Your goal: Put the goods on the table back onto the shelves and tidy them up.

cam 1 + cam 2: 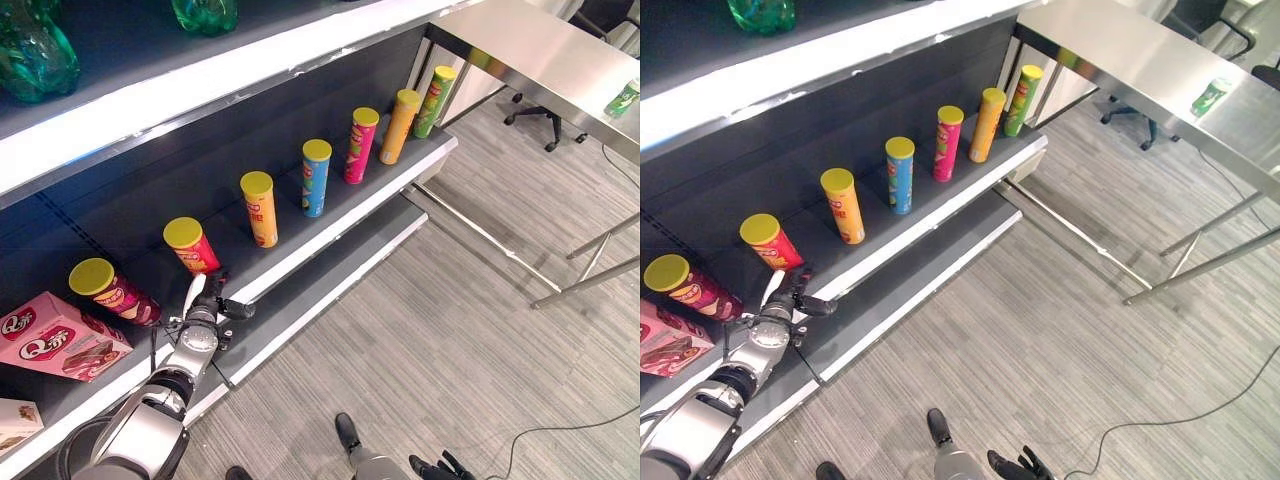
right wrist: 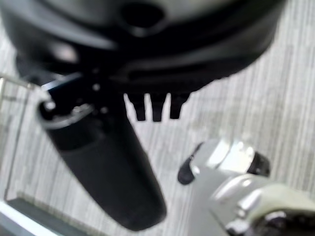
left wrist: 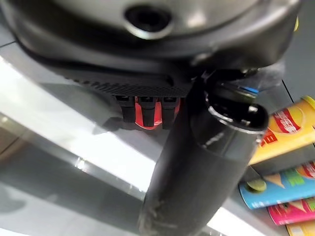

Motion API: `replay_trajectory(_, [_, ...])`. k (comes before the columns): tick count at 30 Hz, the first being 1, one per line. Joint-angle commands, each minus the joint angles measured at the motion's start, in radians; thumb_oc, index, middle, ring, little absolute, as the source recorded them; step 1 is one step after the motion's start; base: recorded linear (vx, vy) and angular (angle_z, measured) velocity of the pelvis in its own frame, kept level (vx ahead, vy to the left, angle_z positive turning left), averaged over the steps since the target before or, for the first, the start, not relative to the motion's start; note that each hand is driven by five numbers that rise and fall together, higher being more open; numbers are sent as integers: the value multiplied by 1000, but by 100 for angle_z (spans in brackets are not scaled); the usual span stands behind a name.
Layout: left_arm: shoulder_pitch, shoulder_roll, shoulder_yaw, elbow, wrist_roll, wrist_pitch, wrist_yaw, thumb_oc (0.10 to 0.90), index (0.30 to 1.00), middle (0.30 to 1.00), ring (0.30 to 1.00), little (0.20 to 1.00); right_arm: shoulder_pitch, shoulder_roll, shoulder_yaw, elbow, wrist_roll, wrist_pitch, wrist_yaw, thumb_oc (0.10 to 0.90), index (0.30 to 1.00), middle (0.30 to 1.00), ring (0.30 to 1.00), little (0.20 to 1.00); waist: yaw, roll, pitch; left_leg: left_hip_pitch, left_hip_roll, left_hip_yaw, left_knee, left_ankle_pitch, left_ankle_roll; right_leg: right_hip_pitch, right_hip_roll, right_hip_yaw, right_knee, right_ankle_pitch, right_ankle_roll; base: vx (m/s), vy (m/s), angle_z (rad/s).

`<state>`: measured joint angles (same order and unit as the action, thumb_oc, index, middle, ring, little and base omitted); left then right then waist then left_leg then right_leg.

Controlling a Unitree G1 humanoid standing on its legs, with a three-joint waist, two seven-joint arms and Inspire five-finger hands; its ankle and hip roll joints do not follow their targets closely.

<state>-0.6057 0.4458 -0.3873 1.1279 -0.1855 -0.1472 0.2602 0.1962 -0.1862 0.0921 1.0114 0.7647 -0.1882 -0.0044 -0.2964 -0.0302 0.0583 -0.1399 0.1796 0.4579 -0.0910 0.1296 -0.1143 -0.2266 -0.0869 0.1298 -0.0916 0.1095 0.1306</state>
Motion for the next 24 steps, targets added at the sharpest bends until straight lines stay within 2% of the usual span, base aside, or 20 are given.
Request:
replay_trajectory(1, [-143,66,81,-2,22,-89,69,800,900,900,900,900,11,-39,2,-39,15,-47,-1,800,900,900,900,900,6,6,27,38,42,-85,4,-69,-52,-2,70,-63,4,-20,10,13,-1,-4])
replay_trajectory(6, [-110,34,85,-57,6,-100,78,800,900,900,900,900,11,-32,2,-40,14,-48,-4,800,900,900,900,900,11,9,30,41,40,-90,4,-70,-52,4,69,-68,4,-24,8,0,0,0])
replay_trajectory(9, [-33,-32,92,-159,-13,-121,88,800,900,900,900,900,2,-21,-7,-27,11,-49,-11,800,900,900,900,900,20,14,32,52,36,-95,4,-71,-50,20,68,-72,4,-31,4,16,-2,3])
replay_trajectory(10, [-33,-32,92,-159,-12,-121,88,800,900,900,900,900,2,-21,-6,-27,11,-49,-11,800,900,900,900,900,19,14,31,52,36,-95,4,-71,-50,20,68,-72,4,-31,4,27,-9,4])
replay_trajectory(12, [92,-112,87,-294,-30,-144,55,800,900,900,900,900,-10,-6,-27,-17,12,-47,-16,800,900,900,900,900,35,20,32,57,31,-106,4,-70,-45,31,65,-79,4,-37,0,19,-5,6])
replay_trajectory(15, [139,-133,75,-330,-35,-148,32,800,900,900,900,900,-14,-2,-35,-4,10,-44,-19,800,900,900,900,900,41,21,33,63,29,-110,4,-71,-44,40,64,-82,4,-39,-2,13,-2,10])
replay_trajectory(17, [239,-171,52,-406,-65,-150,-30,800,900,900,900,900,-36,8,-58,35,9,-34,-23,800,900,900,900,900,58,28,32,70,25,-118,4,-70,-40,55,61,-90,4,-43,-4,12,-7,4])
replay_trajectory(22, [347,-171,28,-501,-82,-151,-95,800,900,900,900,900,-57,13,-81,59,16,-27,-19,800,900,900,900,900,78,34,31,77,20,-133,4,-69,-36,73,58,-99,4,-48,-2,5,-16,7])
replay_trajectory(24, [437,-156,33,-579,-98,-161,-130,800,900,900,900,900,-76,23,-114,94,38,-27,-22,800,900,900,900,900,102,44,33,83,16,-146,4,-68,-32,89,52,-111,4,-51,0,-30,-15,16])
